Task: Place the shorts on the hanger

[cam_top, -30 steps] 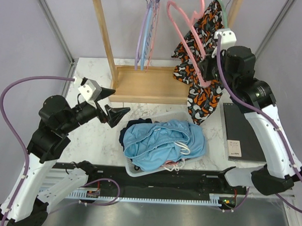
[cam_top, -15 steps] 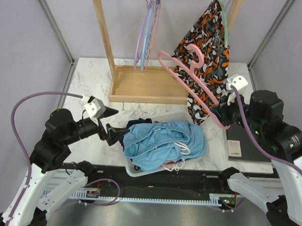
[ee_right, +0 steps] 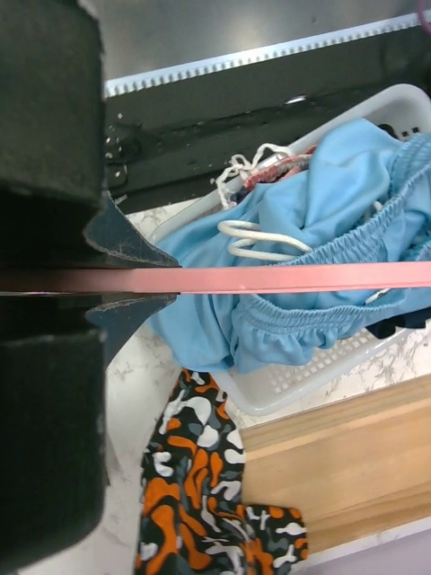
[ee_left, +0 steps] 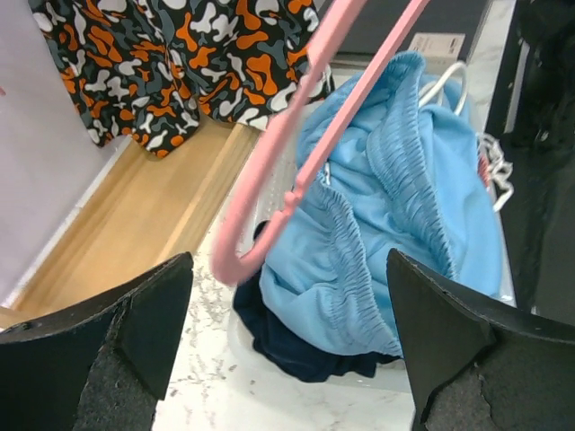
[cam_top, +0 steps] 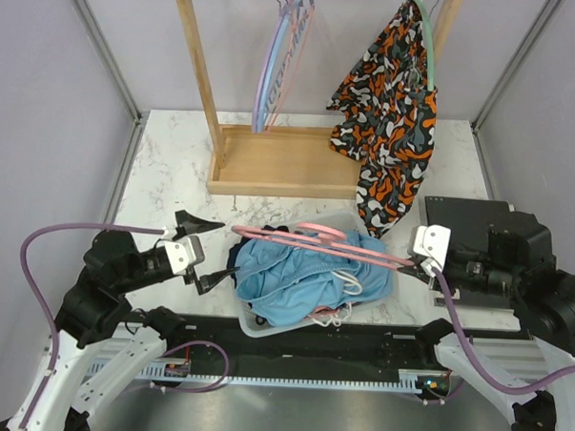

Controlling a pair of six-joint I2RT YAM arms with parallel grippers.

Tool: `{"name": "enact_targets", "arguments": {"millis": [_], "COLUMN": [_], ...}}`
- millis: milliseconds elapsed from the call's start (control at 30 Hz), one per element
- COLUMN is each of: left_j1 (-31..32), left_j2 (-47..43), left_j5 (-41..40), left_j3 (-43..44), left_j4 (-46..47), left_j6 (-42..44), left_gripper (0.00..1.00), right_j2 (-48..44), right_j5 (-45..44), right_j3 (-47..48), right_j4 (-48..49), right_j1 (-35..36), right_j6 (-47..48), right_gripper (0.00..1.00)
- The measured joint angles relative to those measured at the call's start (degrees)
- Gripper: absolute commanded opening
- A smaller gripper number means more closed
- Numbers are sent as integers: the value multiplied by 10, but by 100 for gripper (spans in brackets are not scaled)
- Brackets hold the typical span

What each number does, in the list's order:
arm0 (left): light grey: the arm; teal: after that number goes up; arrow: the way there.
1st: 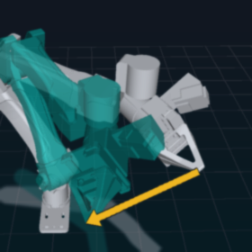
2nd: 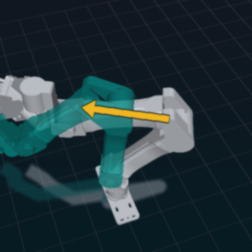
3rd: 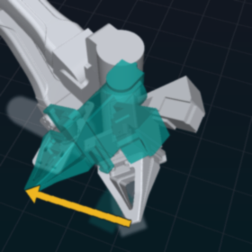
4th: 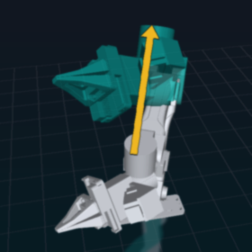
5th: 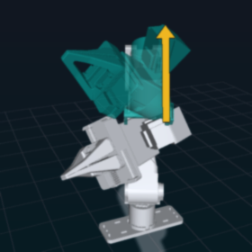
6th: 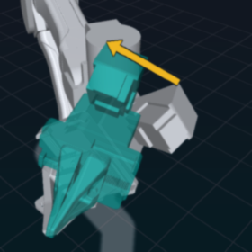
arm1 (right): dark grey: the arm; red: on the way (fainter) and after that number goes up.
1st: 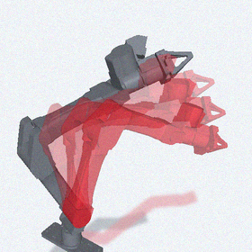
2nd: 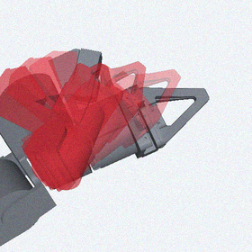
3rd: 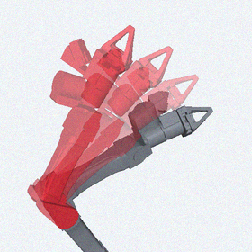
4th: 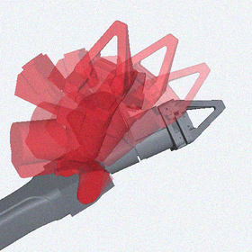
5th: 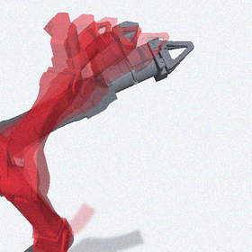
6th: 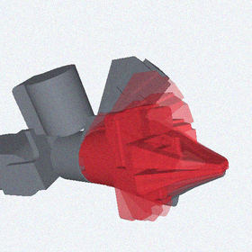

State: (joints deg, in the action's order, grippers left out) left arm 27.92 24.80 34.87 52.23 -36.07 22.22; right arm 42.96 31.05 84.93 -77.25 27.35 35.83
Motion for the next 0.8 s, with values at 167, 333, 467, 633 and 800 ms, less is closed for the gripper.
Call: {"name": "enact_targets", "arguments": {"millis": [167,333,467,633,800], "left_j1": [0,0,0,11,25], "left_j2": [3,43,99,138,159], "left_j5": [19,28,32,49,47], "left_j3": [-20,-20,-19,-18,6], "left_j4": [-4,3,8,5,-11], "left_j6": [91,133,148,148,120], "left_gripper": [91,64,56,2,2], "right_j2": [38,48,49,59,82], "right_j5": [30,52,65,68,70], "right_j3": [6,7,7,7,16], "right_j4": [-8,-8,-9,-7,18], "right_j1": [0,0,0,-1,-2], "right_j6": [96,158,190,192,178], "right_gripper": [0,0,6,35,62]}}
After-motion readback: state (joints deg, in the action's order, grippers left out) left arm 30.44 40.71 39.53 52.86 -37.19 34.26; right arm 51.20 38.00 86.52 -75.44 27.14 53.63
